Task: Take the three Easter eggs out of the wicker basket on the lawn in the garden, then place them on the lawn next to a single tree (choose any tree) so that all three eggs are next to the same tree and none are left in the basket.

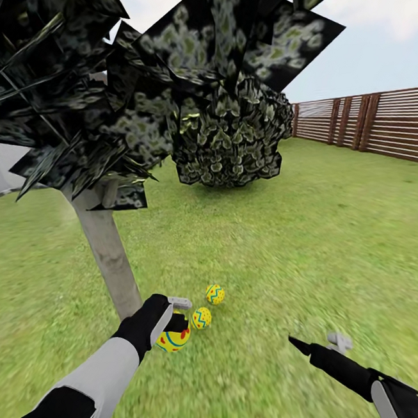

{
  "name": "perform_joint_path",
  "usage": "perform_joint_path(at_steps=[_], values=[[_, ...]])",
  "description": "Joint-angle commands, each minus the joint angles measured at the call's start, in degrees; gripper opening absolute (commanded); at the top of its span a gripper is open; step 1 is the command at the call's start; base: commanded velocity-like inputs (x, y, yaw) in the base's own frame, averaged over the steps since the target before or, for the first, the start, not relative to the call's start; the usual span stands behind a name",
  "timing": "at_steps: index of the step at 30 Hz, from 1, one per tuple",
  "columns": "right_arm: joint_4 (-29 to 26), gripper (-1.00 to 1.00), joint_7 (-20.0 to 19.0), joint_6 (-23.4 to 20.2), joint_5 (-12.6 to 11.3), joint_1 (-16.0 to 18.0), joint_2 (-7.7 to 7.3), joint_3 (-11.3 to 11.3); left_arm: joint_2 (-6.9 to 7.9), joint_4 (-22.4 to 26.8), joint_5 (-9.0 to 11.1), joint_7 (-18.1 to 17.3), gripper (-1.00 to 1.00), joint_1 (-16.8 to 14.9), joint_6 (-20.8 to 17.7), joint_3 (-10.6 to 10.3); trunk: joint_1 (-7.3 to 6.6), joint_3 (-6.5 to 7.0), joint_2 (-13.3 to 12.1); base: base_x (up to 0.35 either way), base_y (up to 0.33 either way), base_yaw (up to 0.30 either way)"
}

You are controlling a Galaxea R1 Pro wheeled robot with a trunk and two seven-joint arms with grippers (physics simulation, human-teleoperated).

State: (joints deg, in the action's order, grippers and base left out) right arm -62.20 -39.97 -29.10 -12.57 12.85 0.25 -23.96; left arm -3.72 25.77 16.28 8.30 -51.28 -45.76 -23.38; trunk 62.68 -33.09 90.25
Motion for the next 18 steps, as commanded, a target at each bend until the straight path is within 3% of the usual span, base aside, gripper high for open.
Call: perform_joint_path(at_steps=[1,18], values=[[0.2,1.00,-0.1,-0.4,-0.4,0.1,0.02,-0.1,0.05,0.1,0.6,0.5,-1.00,0.0,-0.1,-0.4,0.22,-0.31,0.4,0.000,0.000,0.000],[0.7,1.00,-0.1,-0.4,-0.3,0.1,-0.07,-0.1,0.03,0.1,0.6,0.5,-1.00,0.0,0.1,-0.4,3.96,-4.52,7.3,0.000,0.000,0.000]])
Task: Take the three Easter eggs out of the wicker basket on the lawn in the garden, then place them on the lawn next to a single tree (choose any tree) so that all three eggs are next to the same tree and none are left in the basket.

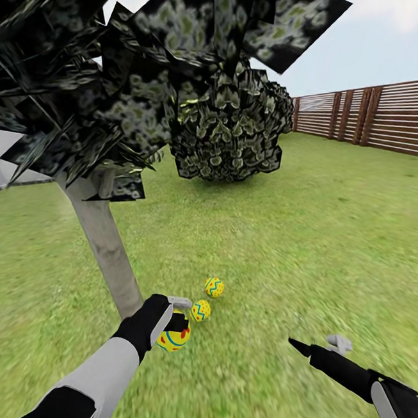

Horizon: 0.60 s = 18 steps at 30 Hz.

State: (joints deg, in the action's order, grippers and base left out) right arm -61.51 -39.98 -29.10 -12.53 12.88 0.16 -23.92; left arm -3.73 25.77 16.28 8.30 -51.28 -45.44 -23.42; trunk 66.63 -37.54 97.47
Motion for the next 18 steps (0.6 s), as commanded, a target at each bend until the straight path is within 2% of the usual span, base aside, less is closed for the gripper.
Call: perform_joint_path(at_steps=[1,18], values=[[0.0,1.00,-0.1,-0.4,-0.4,0.0,0.02,-0.1,0.04,0.1,0.6,0.5,-1.00,0.0,-0.2,-0.4,0.22,-0.31,0.4,0.000,0.000,0.000],[0.0,1.00,-0.1,-0.4,-0.4,0.0,0.02,-0.1,0.04,0.1,0.6,0.5,-1.00,0.0,-0.2,-0.4,3.95,-4.51,7.3,0.000,0.000,0.000]])
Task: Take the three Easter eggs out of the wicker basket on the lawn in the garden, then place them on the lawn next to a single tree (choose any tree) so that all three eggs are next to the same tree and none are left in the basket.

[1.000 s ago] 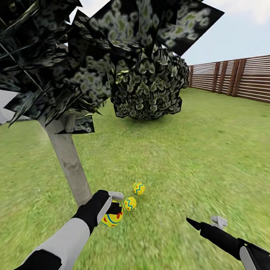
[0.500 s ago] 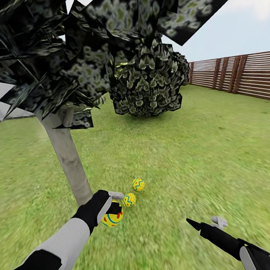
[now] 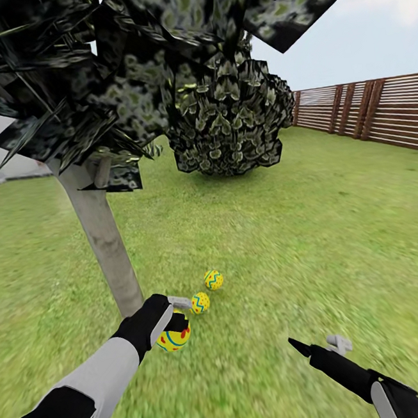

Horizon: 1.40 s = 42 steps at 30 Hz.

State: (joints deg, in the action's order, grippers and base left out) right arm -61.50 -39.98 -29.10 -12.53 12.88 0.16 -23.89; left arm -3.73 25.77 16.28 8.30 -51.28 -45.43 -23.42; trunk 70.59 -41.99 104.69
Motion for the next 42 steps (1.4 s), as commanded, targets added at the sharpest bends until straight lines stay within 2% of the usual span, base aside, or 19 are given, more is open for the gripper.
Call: perform_joint_path(at_steps=[1,14,18,22,24,27,42], values=[[0.0,1.00,-0.1,-0.4,-0.4,0.0,0.02,-0.1,0.04,0.1,0.6,0.5,-1.00,0.0,-0.2,-0.4,0.22,-0.31,0.4,0.000,0.000,0.000],[0.1,1.00,-0.1,-0.4,-0.4,0.0,0.02,-0.1,0.05,0.1,0.6,0.5,-1.00,0.0,-0.1,-0.4,3.07,-3.52,5.7,0.000,0.000,0.000],[-0.2,1.00,-0.7,-0.5,-0.5,0.0,-0.03,-0.1,0.04,0.1,0.5,0.5,-1.00,0.0,1.1,-0.4,3.95,-4.51,7.3,0.000,0.000,0.000],[-1.3,1.00,-4.2,-0.5,-0.9,0.0,-0.07,-0.3,0.04,0.1,0.5,0.5,-1.00,0.0,1.4,-0.4,4.83,-5.50,8.9,0.000,0.000,0.000],[-2.8,1.00,-7.5,-1.8,-1.0,-0.1,-0.07,-0.6,0.04,0.1,0.4,0.5,-1.00,0.0,1.5,-0.4,5.27,-6.00,9.7,0.000,0.000,0.000],[-4.7,1.00,-9.5,-3.7,-1.1,-0.3,-0.07,-0.8,0.04,0.1,0.5,0.5,-1.00,0.0,1.5,-0.5,5.93,-6.74,10.9,0.000,0.000,0.000],[-5.3,1.00,-9.8,-4.3,-0.9,-0.4,-0.03,-0.9,0.04,0.1,0.5,0.6,-1.00,0.0,2.3,-0.5,9.22,-9.64,16.9,0.000,0.000,0.000]])
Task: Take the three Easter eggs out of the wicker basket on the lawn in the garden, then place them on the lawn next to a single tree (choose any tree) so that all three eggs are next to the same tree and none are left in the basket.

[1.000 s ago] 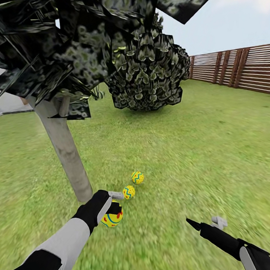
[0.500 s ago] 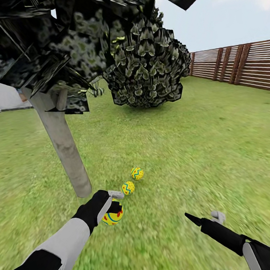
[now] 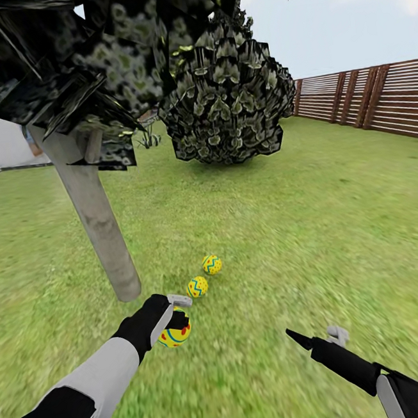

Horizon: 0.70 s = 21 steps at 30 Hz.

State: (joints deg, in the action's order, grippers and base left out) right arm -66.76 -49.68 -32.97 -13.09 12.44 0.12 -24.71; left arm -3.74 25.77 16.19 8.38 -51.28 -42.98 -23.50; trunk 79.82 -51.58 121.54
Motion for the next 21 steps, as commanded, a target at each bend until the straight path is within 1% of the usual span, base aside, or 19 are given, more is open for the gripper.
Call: perform_joint_path(at_steps=[1,5,9,21], values=[[0.0,1.00,-0.1,-0.4,-0.3,0.0,0.01,-0.1,0.04,0.1,0.6,0.5,-1.00,0.0,-0.2,-0.4,0.22,-0.24,0.4,0.000,0.000,0.000],[0.0,1.00,0.1,-0.3,-0.3,0.0,-0.02,-0.1,0.04,0.1,0.6,0.5,-1.00,0.0,0.0,-0.4,1.10,-0.95,2.0,0.000,0.000,0.000],[0.1,1.00,0.2,-0.3,-0.3,0.1,-0.03,-0.1,0.04,0.1,0.6,0.4,-1.00,0.0,1.1,-0.4,1.97,-1.67,3.6,0.000,0.000,0.000],[0.2,1.00,0.3,-0.3,0.0,0.2,0.00,-0.1,0.04,0.1,0.7,0.4,-1.00,0.0,1.5,-0.4,4.61,-3.83,8.5,0.000,0.000,0.000]])
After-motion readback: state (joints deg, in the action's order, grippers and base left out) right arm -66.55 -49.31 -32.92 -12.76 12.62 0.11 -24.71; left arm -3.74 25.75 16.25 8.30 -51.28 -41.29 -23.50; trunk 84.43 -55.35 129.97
